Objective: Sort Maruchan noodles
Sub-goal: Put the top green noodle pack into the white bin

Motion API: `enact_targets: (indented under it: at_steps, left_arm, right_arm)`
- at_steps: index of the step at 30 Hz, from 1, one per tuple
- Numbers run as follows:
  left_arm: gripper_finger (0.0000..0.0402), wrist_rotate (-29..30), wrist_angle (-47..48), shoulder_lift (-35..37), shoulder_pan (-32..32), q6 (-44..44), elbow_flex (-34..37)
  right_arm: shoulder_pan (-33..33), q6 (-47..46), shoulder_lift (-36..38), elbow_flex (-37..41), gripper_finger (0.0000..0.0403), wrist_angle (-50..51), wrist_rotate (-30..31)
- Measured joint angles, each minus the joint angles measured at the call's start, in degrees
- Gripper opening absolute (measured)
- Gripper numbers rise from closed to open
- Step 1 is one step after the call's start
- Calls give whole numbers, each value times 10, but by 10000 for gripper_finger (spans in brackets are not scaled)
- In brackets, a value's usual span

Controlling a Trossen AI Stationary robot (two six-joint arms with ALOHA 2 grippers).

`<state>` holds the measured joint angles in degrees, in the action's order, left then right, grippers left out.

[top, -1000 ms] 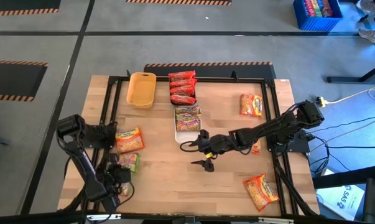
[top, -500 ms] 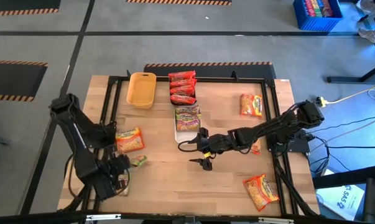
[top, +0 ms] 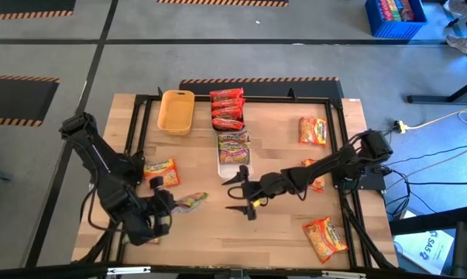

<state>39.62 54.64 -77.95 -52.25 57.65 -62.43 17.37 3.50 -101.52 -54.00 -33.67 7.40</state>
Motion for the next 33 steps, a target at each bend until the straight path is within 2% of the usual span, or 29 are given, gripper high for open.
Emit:
enact_targets:
  at_steps: [7, 15, 19, 22, 33]
  left_arm:
    - [0, 6, -84, 0, 42, -124, 0]
    - [0, 11, -116, 0, 83, -177, 0]
    - [0, 20, -123, 0, 85, -194, 0]
    - [0, 22, -124, 0, 85, -198, 0]
    - [0, 26, -124, 0, 85, -204, 0]
  right_arm:
    - [-1, 17, -30, -20, 365, -36, -12]
    - [-1, 45, -83, -92, 365, -31, -25]
    - [-1, 45, -85, -110, 359, 11, -23]
    - [-1, 45, -85, -110, 330, 11, -17]
    - [-1, 59, -85, -110, 156, 12, -19]
